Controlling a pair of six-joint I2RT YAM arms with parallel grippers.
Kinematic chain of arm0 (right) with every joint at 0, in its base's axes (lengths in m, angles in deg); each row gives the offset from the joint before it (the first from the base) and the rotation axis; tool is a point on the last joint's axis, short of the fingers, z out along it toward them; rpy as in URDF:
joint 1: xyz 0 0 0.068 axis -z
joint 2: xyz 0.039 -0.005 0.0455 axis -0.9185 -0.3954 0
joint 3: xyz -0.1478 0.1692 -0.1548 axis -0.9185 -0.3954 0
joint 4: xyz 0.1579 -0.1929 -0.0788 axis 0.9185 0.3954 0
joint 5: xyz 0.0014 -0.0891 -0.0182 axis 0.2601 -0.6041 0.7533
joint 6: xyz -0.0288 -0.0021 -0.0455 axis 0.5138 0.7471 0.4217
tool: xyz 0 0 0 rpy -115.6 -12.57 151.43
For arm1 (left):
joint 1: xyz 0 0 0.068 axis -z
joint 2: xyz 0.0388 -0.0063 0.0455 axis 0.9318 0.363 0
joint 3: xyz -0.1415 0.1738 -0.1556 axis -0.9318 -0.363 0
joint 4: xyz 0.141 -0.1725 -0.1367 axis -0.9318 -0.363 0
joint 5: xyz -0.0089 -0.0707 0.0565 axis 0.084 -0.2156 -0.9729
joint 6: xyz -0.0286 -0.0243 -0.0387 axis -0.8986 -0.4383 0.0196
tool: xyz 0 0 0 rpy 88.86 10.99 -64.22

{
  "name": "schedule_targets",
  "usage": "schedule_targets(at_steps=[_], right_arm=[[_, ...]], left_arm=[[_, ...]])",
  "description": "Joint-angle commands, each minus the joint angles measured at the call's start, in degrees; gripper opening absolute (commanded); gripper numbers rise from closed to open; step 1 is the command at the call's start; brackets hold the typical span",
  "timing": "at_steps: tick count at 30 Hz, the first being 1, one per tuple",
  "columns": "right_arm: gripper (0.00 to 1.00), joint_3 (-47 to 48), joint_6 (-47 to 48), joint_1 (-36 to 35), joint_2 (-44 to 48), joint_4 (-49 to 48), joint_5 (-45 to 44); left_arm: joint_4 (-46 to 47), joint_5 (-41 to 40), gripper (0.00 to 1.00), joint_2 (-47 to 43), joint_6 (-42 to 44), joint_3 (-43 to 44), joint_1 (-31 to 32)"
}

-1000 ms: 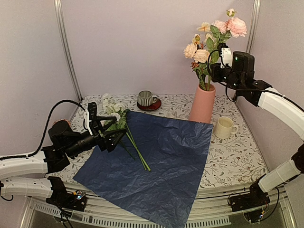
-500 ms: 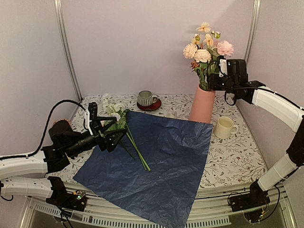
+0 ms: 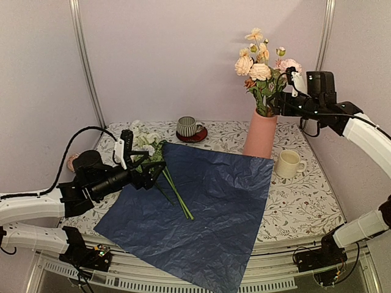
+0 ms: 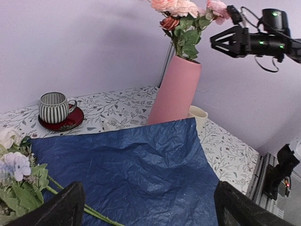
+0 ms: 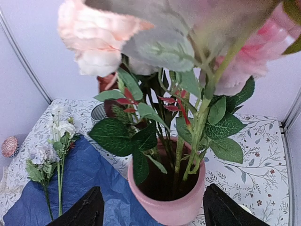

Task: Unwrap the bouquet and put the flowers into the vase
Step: Place the fake flower in the vase, then pick up the fake flower from the flattened wrapping paper.

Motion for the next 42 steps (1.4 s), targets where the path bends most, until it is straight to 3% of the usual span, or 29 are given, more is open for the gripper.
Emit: schedule_targets(at_steps=[1,5,11,22,29,42], right_arm=[[0.74,0.2,-1.0,-0.6,6.2,2.9,1.2],[0.73,0.7,-1.2,-0.6,9.6,3.4,2.6],[0.63,0.4,0.4,-3.7,11.8,-0.3,16.9],[0.60,-11.0,11.0,-17.4,13.1,-20.4,29.0],[0.61,-13.3,12.6,-19.7,3.6,-25.6,29.7],[0.78,-14.3,6.5,-19.8,-12.5,-34.8,18.8]], left_arm=[[-1.8,-6.4,0.98,0.8,-3.6,1.2,-0.2],[-4.5,-8.5,0.98,1.6,-6.3,2.1,-1.2],[-8.0,-9.9,0.98,3.2,-9.9,3.2,-2.5],[-9.4,-11.5,0.98,6.1,-14.1,3.3,-3.7],[-8.5,-9.8,0.98,9.2,-14.4,3.9,-3.9],[-11.4,-9.8,0.98,15.9,-19.3,6.4,-4.4]])
